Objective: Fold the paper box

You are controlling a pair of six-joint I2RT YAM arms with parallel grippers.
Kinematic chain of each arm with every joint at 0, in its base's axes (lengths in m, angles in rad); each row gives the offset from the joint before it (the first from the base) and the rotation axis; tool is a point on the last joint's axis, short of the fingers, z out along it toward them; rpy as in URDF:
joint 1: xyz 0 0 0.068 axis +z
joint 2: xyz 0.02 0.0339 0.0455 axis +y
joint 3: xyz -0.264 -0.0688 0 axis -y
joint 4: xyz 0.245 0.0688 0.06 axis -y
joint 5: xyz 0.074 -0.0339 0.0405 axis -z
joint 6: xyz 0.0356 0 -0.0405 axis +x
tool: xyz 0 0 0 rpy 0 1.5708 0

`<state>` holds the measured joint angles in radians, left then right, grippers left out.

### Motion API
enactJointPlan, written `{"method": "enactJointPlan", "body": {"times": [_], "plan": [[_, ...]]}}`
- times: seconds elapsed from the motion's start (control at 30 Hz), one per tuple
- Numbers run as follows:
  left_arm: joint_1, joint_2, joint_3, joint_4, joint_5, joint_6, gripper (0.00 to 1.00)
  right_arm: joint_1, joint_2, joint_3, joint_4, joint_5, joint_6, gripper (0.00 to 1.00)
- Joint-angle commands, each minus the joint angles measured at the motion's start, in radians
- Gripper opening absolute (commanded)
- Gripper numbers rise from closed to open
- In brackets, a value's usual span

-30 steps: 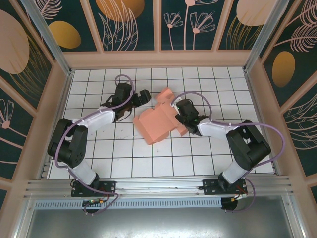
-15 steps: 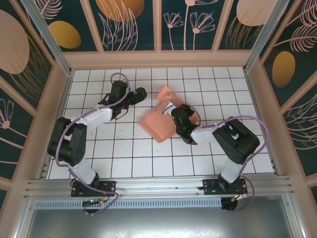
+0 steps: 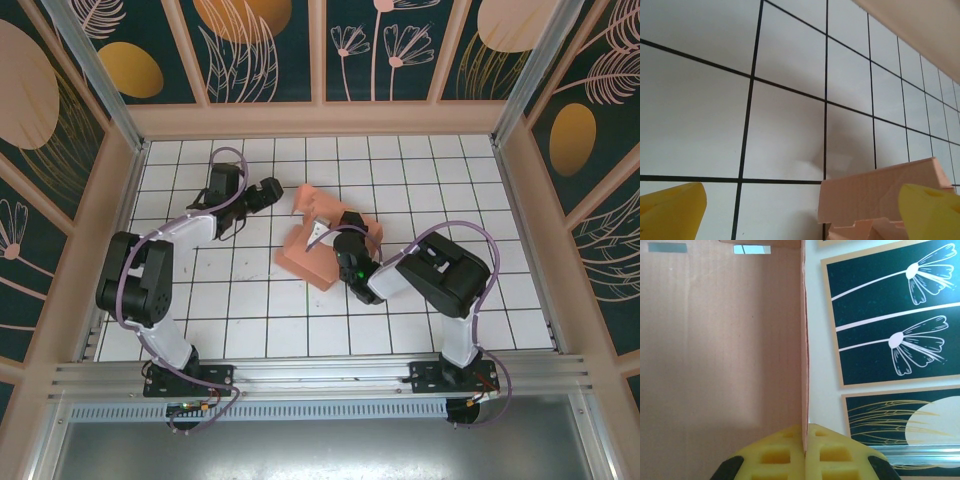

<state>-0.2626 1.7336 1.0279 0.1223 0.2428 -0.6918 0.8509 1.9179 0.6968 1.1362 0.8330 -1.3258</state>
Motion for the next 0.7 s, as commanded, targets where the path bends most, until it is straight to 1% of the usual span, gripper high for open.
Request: {"method": "enactJointPlan", "body": {"times": [0.0, 0.1, 0.13, 0.2, 0.27, 0.4, 0.5, 0.53, 0.63, 0.67], "plan": [[-0.001, -0.001, -0.015, 0.005, 0.075, 0.022, 0.94, 0.001, -0.009, 0.023, 0.038, 0.002, 0.001, 0.00], [-0.003, -0.014, -0.069, 0.009, 0.137, 0.021, 0.91, -0.005, -0.008, 0.033, 0.022, -0.004, 0.014, 0.00], [-0.003, -0.050, -0.103, 0.016, 0.160, 0.028, 0.91, -0.007, -0.008, 0.037, 0.022, -0.007, 0.021, 0.00], [-0.007, -0.067, -0.162, 0.043, 0.235, 0.050, 0.90, -0.013, -0.012, 0.046, 0.005, -0.013, 0.048, 0.00], [-0.013, -0.074, -0.216, 0.058, 0.279, 0.070, 0.91, -0.017, -0.021, 0.054, -0.028, -0.028, 0.083, 0.00], [-0.018, -0.053, -0.279, 0.095, 0.347, 0.106, 0.90, -0.019, -0.043, 0.067, -0.095, -0.065, 0.152, 0.00], [-0.019, -0.004, -0.262, 0.111, 0.379, 0.119, 0.88, -0.019, -0.065, 0.064, -0.131, -0.100, 0.186, 0.00], [-0.018, 0.017, -0.252, 0.118, 0.386, 0.116, 0.86, -0.018, -0.072, 0.061, -0.137, -0.110, 0.192, 0.00], [-0.018, 0.057, -0.222, 0.142, 0.419, 0.103, 0.76, -0.019, -0.098, 0.051, -0.155, -0.131, 0.219, 0.00], [-0.018, 0.066, -0.214, 0.146, 0.425, 0.101, 0.70, -0.019, -0.108, 0.047, -0.163, -0.140, 0.229, 0.00]]}}
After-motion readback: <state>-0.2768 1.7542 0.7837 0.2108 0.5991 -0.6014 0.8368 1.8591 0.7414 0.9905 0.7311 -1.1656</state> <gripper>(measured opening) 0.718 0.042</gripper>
